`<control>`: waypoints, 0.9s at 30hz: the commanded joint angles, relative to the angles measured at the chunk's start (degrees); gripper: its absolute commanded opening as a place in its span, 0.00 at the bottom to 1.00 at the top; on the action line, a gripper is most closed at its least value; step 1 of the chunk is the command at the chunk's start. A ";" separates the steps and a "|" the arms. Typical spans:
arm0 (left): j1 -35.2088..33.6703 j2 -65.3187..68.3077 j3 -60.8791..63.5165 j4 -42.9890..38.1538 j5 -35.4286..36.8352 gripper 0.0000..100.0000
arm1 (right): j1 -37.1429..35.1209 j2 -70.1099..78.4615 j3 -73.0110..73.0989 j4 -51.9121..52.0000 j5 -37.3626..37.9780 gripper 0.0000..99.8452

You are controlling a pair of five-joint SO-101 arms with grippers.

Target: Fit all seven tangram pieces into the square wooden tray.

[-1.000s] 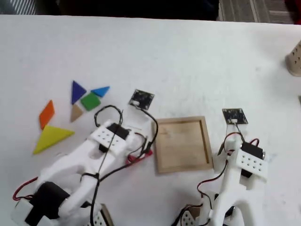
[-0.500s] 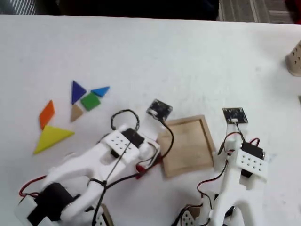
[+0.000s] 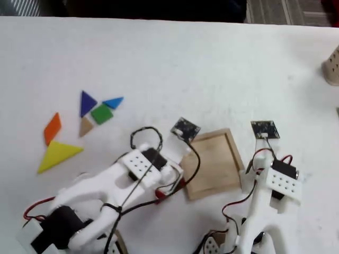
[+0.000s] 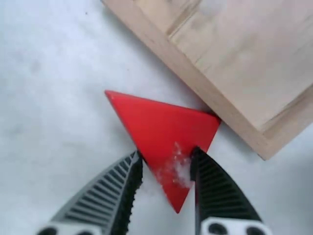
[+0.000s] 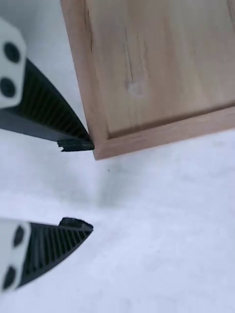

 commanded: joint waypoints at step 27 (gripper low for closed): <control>20.53 0.66 -0.26 1.05 -3.78 0.02 | -0.40 -1.45 -0.18 -1.63 0.09 0.22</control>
